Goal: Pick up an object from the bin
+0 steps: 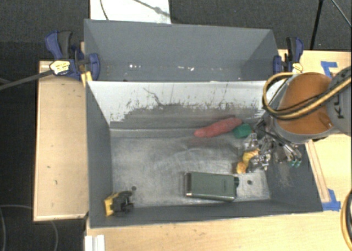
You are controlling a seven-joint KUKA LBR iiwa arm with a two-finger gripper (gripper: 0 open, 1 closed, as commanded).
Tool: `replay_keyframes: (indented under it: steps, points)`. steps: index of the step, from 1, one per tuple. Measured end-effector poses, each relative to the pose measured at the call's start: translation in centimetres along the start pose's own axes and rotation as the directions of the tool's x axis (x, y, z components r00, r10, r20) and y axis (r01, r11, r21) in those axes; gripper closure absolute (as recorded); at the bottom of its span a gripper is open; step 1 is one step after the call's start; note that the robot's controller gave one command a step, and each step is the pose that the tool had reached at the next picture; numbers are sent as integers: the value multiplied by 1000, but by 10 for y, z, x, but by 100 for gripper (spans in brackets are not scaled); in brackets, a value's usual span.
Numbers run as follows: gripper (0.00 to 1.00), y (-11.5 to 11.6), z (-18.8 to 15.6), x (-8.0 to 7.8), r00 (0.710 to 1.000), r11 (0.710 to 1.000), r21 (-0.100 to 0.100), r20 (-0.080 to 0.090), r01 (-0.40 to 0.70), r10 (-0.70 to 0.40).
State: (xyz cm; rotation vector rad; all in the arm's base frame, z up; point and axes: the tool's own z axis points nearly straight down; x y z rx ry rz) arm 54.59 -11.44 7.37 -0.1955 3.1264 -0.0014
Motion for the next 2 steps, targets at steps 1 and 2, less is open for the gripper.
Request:
replay_keyframes:
  steps: [1, 2]
  points:
    - [100, 0, 0, 0, 1000, 1000, 0, 0, 0, 0]
    - [100, 0, -2, 0, 1000, 1000, -1, -4, 0, 0]
